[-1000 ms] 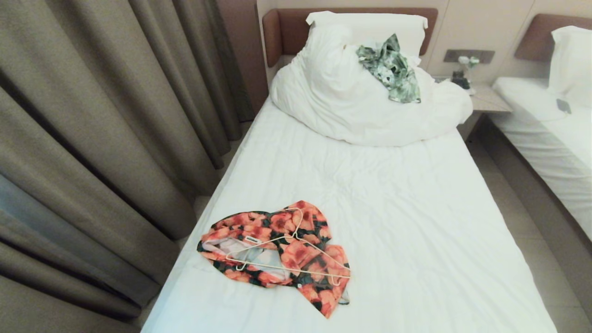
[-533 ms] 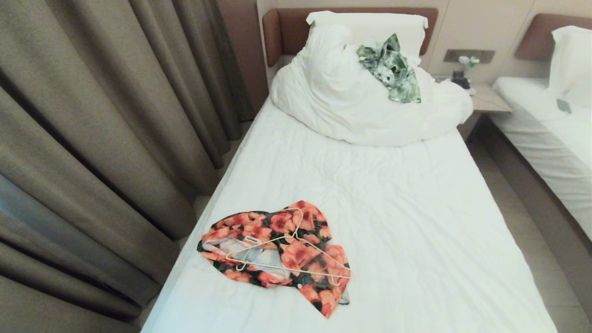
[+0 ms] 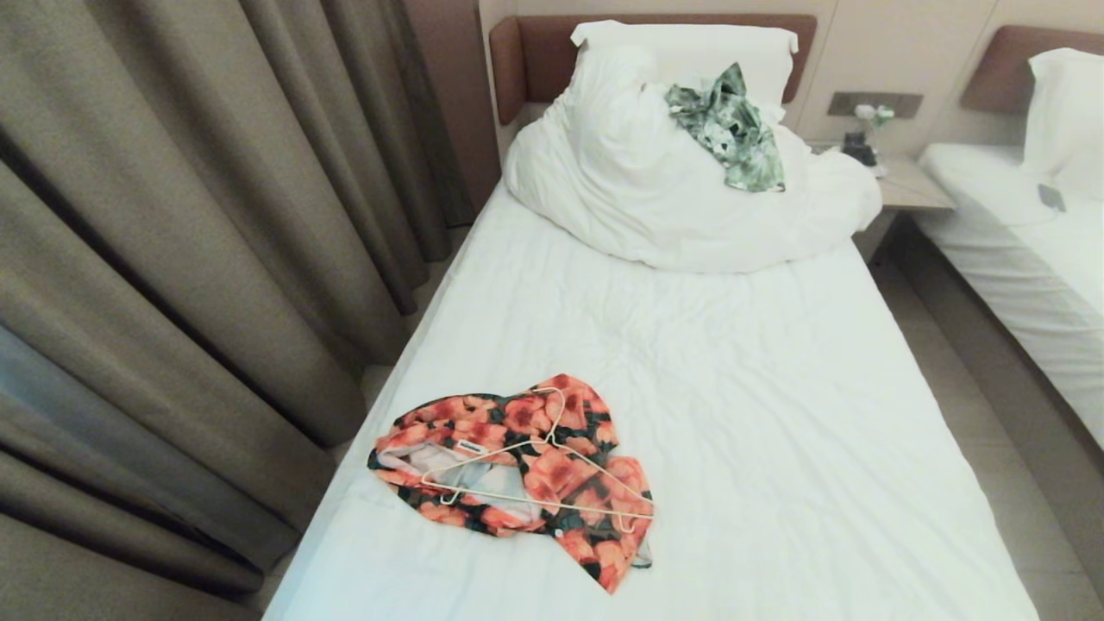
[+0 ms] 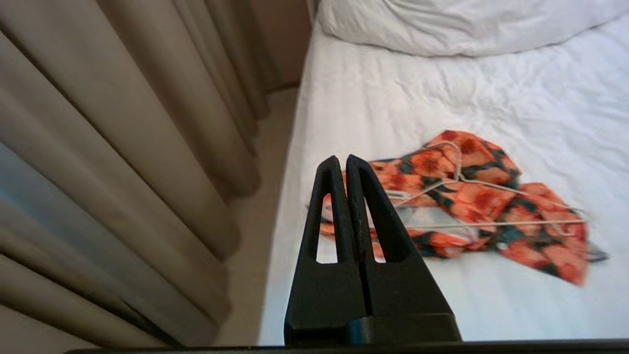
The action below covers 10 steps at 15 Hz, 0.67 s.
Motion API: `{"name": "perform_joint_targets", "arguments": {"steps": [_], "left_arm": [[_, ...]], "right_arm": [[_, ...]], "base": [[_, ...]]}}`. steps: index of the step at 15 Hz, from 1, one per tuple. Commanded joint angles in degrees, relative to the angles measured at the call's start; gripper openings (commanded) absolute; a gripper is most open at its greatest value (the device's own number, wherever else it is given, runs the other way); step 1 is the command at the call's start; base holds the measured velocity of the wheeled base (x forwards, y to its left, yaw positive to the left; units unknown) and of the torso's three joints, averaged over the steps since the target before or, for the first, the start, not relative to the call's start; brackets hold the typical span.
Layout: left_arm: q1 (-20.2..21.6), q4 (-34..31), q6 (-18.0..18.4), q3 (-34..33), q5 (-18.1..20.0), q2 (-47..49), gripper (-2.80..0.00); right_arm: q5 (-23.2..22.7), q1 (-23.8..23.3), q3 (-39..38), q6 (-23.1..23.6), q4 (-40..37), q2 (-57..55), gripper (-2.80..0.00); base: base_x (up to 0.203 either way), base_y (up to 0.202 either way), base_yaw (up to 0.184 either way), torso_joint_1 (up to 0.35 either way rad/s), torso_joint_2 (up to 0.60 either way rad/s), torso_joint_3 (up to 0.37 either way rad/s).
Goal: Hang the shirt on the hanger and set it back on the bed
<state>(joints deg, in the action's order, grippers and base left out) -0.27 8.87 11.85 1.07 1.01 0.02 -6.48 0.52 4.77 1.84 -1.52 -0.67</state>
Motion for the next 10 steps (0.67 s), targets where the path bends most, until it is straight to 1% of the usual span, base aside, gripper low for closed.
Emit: {"name": "perform_joint_targets", "arguments": {"steps": [1, 2, 3, 5, 7, 8, 10], "left_arm": [[0.0, 0.88, 0.9, -3.36, -0.3, -0.02, -2.8], [0.0, 0.76, 0.9, -3.37, 0.04, -0.02, -2.8], [0.0, 0.81, 0.87, -3.37, 0.04, -0.02, -2.8], [0.0, 0.62, -0.19, -3.37, 0.22, -0.02, -2.8], [0.0, -3.45, -4.77, -3.33, 1.55, -0.02, -2.8], [0.0, -3.84, -6.61, -3.28, 1.18, -0.02, -2.8], [0.0, -3.78, -8.68, -3.27, 0.57, -0.02, -2.8]], "right_arm": [[2.09, 0.0, -3.62, 0.97, 4.24, 0.76, -2.8], [2.73, 0.0, -3.66, 1.28, 4.16, 0.76, -2.8], [4.31, 0.0, -4.12, 1.69, 4.06, 0.76, -2.8], [5.42, 0.0, -4.85, 2.46, 1.51, 0.76, -2.8], [5.51, 0.0, -4.85, 0.99, 1.43, 0.76, -2.8], [5.59, 0.0, -4.85, 0.0, 1.43, 0.76, -2.8], [5.69, 0.0, -4.85, -0.61, 1.43, 0.76, -2.8]], "base": [[0.0, 0.0, 0.0, 0.0, 0.0, 0.0], [0.0, 0.0, 0.0, 0.0, 0.0, 0.0], [0.0, 0.0, 0.0, 0.0, 0.0, 0.0], [0.0, 0.0, 0.0, 0.0, 0.0, 0.0], [0.0, 0.0, 0.0, 0.0, 0.0, 0.0], [0.0, 0.0, 0.0, 0.0, 0.0, 0.0], [0.0, 0.0, 0.0, 0.0, 0.0, 0.0]]}}
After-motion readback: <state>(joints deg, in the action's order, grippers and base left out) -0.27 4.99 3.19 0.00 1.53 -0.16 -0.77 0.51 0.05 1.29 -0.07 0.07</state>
